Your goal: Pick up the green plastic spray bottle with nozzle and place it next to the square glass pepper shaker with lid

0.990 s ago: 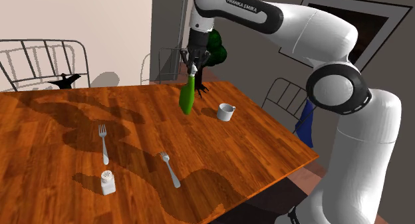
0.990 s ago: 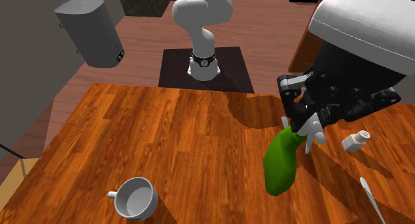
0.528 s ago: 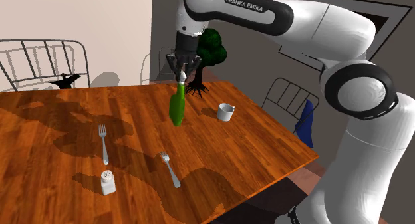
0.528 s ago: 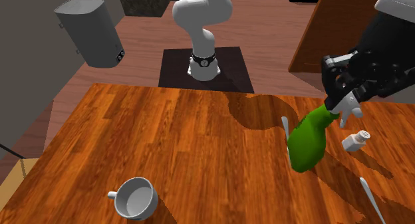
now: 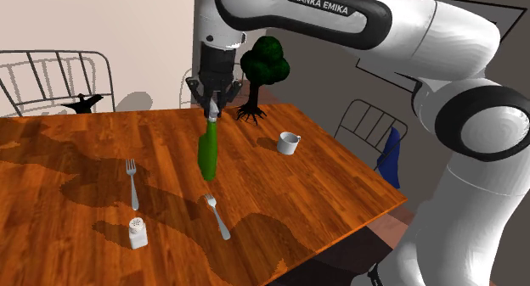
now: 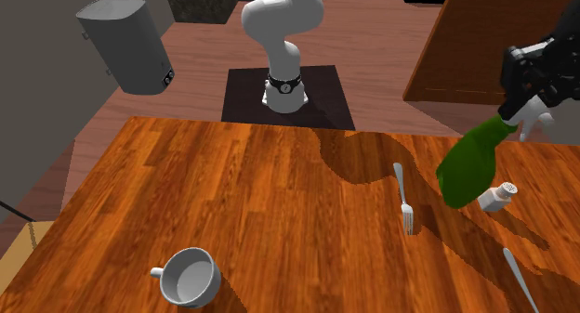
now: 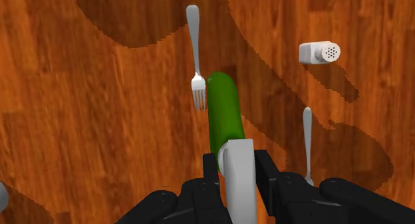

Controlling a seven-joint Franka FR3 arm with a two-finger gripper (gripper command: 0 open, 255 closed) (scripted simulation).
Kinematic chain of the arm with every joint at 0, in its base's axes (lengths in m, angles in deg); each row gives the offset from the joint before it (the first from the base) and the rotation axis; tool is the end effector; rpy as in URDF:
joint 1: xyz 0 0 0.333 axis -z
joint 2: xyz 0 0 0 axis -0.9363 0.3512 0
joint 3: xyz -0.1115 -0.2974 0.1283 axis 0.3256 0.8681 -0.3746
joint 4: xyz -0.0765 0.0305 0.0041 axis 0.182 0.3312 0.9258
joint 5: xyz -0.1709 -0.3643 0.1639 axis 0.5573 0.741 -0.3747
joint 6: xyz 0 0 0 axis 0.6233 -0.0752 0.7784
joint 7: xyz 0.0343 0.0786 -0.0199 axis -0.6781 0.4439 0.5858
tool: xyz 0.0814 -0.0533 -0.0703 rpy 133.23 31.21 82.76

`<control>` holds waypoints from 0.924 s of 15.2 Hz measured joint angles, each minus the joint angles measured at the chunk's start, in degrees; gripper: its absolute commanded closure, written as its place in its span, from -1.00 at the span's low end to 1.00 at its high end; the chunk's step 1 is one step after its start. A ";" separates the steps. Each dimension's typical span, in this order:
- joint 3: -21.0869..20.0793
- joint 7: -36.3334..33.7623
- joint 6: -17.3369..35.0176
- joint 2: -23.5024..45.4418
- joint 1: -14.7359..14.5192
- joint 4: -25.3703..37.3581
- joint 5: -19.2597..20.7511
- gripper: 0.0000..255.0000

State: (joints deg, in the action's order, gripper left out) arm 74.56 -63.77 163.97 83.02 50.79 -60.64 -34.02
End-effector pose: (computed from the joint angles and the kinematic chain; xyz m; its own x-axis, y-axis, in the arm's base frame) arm 0.5949 0.3296 0.6000 0.9857 -0.1664 -0.0265 -0.1666 -0.9860 -0.0052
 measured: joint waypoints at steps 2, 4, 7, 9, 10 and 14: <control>-0.82 -2.35 -0.15 0.50 -1.58 0.63 0.28 1.00; -1.70 -4.81 0.14 0.80 -3.26 0.66 0.55 1.00; -1.93 -5.59 2.33 0.27 -3.60 -2.08 0.47 1.00; -1.89 -5.54 3.80 -0.06 -3.48 -3.86 0.39 1.00; -1.88 -5.55 4.78 -0.14 -3.45 -4.94 0.38 1.00; -1.86 -5.56 7.99 -0.48 -3.34 -8.48 0.30 1.00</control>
State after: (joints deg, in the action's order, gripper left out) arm 72.70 -69.33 171.96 82.54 47.45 -69.13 -33.72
